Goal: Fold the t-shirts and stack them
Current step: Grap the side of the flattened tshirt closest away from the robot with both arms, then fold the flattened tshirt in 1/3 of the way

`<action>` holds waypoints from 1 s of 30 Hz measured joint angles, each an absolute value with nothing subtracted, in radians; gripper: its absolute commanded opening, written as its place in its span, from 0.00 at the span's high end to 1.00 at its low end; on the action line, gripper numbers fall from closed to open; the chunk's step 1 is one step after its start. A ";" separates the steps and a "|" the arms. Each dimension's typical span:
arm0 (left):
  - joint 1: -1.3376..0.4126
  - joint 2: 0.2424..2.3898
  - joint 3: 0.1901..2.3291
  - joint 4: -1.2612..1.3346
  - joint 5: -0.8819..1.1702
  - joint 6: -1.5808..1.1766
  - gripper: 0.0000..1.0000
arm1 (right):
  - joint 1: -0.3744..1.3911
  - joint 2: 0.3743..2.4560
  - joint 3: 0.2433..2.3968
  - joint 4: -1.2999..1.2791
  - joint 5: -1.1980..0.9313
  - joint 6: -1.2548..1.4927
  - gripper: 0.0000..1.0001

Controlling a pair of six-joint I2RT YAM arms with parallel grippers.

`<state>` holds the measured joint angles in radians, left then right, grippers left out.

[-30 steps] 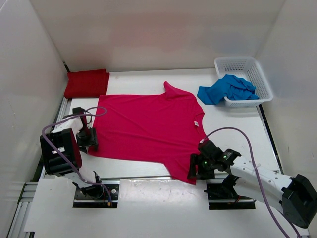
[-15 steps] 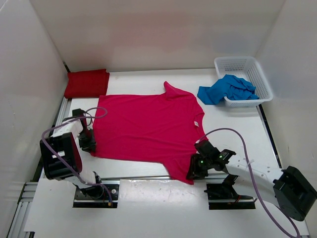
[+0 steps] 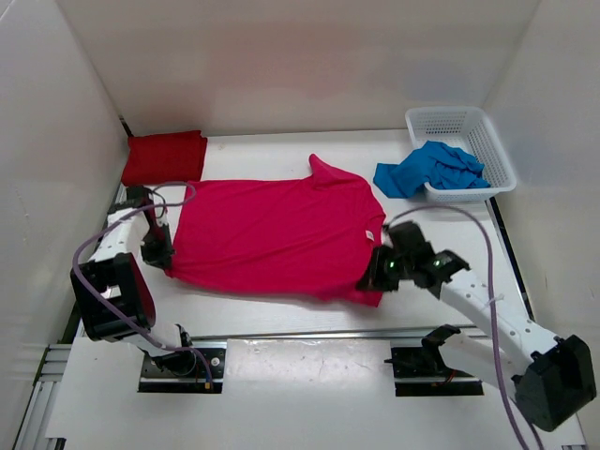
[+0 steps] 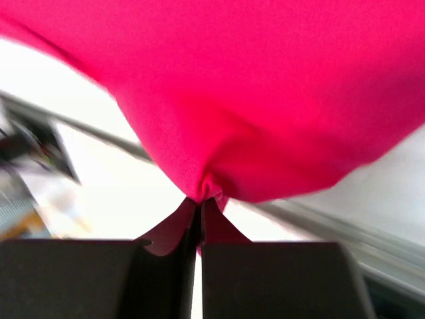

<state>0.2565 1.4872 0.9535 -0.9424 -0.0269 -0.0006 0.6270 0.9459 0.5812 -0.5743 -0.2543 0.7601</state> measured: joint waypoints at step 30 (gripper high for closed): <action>0.119 1.842 1.337 -1.004 -0.116 -0.001 0.79 | 0.245 1.662 1.192 -0.683 -0.317 0.277 1.00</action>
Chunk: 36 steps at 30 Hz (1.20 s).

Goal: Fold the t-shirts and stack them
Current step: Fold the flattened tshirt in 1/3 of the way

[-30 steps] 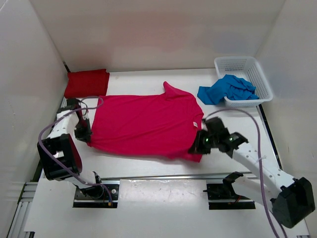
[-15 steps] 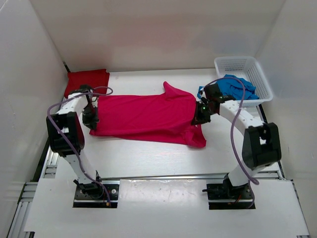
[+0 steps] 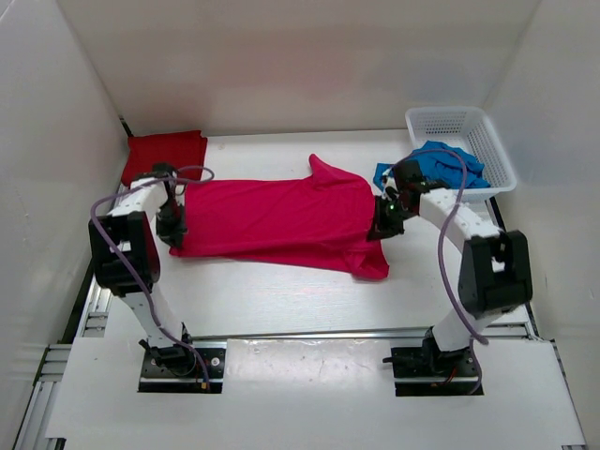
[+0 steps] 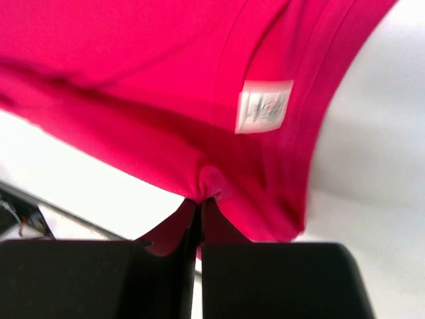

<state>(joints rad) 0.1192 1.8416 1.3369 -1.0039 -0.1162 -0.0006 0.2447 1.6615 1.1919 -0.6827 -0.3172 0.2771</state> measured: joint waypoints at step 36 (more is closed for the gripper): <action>0.299 1.436 0.807 -0.942 -0.149 0.000 0.33 | 0.531 1.294 0.771 -0.764 -0.312 0.421 1.00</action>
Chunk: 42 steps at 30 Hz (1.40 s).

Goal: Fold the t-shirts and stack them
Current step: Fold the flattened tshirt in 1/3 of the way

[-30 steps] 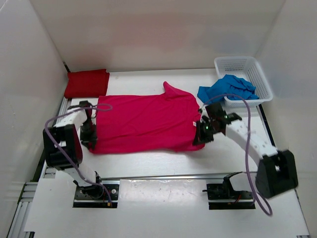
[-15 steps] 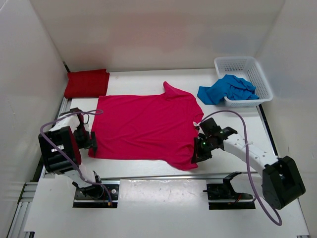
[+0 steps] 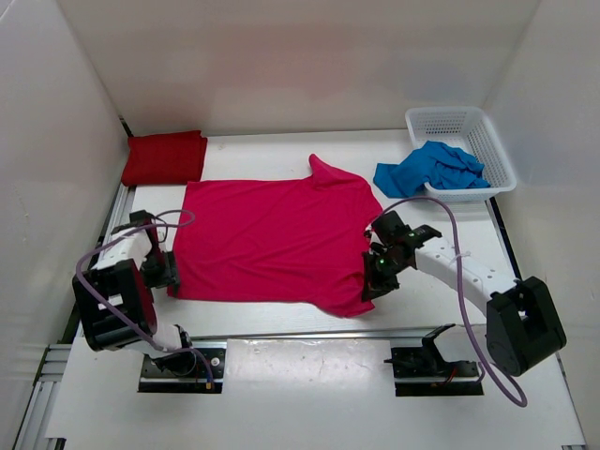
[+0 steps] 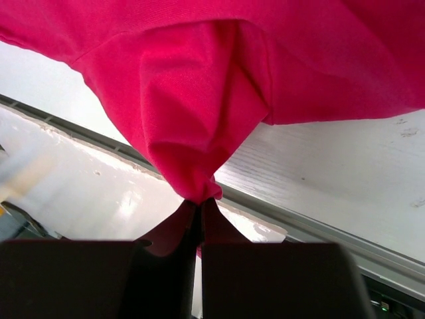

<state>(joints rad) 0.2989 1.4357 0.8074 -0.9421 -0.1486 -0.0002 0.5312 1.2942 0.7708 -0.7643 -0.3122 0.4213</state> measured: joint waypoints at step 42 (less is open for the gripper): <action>0.525 1.568 0.822 -0.892 0.130 -0.006 0.67 | 0.531 1.271 0.785 -0.862 -0.237 0.437 1.00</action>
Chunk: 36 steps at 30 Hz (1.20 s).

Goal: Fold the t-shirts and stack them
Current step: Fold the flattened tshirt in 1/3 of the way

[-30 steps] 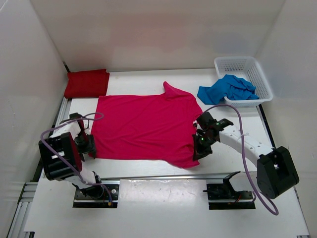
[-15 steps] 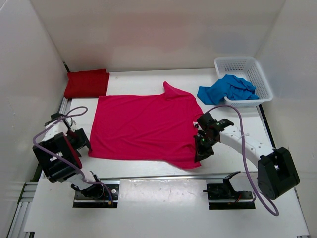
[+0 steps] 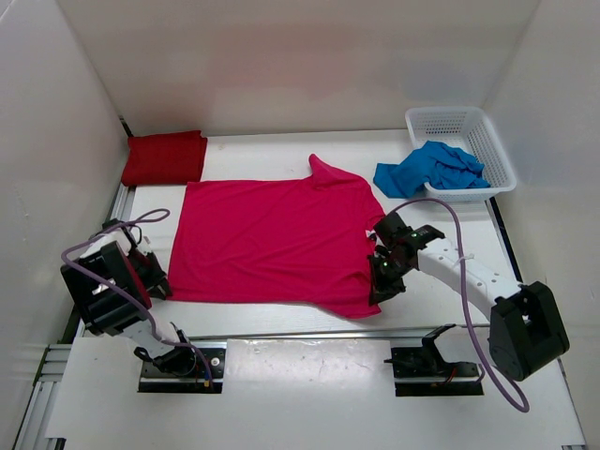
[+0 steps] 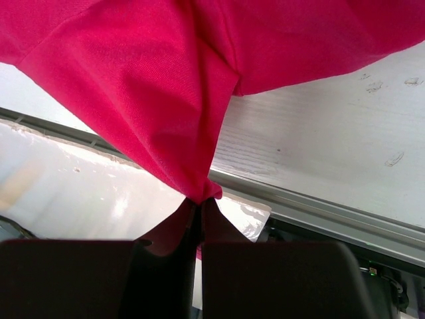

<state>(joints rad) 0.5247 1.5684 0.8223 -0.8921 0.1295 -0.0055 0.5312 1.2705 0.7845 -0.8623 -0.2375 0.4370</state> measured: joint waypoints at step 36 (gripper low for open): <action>0.350 1.871 1.331 -1.084 0.101 -0.008 0.90 | 0.282 1.668 1.214 -0.733 -0.199 0.249 1.00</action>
